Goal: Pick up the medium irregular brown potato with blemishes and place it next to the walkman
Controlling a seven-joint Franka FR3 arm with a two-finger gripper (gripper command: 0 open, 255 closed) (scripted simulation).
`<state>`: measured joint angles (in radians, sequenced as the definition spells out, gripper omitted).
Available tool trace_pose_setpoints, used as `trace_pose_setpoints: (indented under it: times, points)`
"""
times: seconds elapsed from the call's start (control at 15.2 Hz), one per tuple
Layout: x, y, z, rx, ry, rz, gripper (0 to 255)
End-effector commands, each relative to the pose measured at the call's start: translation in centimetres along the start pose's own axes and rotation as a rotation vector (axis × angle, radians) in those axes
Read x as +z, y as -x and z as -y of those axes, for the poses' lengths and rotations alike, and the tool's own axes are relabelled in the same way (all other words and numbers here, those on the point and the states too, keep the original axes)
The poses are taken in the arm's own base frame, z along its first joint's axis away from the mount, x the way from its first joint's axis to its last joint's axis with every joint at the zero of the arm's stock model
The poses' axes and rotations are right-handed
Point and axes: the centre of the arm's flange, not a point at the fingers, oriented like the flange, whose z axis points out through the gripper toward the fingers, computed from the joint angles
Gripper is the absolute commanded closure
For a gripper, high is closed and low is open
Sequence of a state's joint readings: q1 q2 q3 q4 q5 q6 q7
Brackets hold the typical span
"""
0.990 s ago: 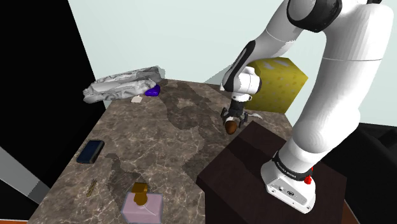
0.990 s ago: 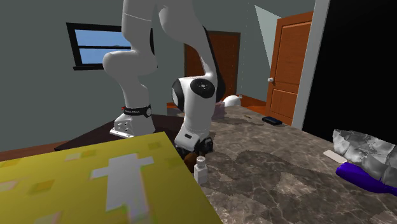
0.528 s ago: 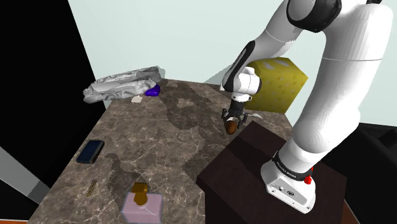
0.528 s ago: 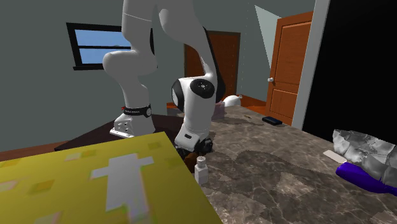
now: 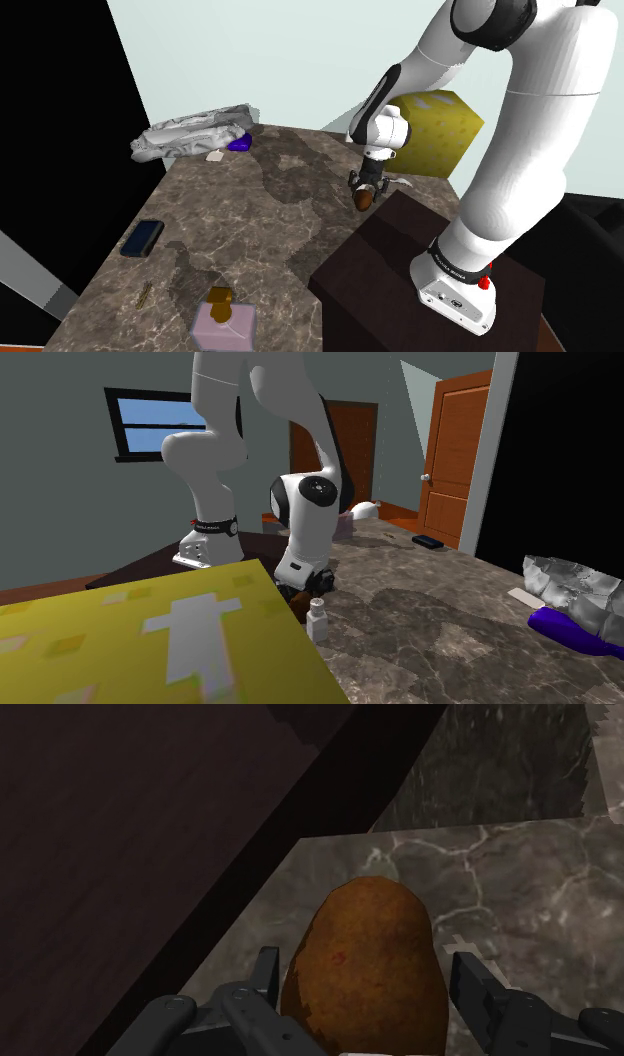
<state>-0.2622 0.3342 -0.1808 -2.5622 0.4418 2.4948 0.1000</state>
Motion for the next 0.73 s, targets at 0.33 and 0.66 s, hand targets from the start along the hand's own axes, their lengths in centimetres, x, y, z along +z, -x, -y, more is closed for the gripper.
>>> trace_pose_setpoints:
  times: [0.33, 0.66]
  points:
    - [-2.4, 1.0, 0.0, 0.000, 0.000, 0.000, 255]
    - [-4.8, 2.1, 0.1, 0.000, 0.000, 0.000, 255]
